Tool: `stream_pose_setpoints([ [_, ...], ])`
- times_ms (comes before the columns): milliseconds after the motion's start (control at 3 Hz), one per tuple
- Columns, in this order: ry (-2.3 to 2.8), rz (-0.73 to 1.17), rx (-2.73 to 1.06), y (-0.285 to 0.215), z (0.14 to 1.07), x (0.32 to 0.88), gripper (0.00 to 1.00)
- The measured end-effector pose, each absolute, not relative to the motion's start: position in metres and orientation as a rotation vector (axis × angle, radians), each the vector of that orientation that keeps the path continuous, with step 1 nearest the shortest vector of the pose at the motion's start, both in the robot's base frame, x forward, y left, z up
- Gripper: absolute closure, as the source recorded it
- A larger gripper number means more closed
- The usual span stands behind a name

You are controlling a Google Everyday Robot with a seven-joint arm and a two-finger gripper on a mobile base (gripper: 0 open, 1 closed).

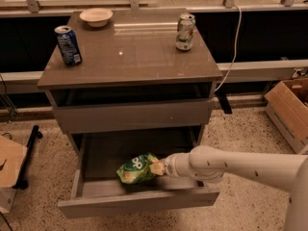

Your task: Place green rice chip bag into middle drawer

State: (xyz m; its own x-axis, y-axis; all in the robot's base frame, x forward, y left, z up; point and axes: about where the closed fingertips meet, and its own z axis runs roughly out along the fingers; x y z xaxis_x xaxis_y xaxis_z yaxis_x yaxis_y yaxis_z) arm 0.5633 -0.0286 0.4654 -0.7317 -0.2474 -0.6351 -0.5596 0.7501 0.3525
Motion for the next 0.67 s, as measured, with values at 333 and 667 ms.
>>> stream_pose_setpoints([
  [333,2.39,0.725,-0.597,-0.0315,0.4565,0.5634,0.84],
  [667,2.391,0.727,-0.599,-0.0302,0.4554,0.5631,0.6],
])
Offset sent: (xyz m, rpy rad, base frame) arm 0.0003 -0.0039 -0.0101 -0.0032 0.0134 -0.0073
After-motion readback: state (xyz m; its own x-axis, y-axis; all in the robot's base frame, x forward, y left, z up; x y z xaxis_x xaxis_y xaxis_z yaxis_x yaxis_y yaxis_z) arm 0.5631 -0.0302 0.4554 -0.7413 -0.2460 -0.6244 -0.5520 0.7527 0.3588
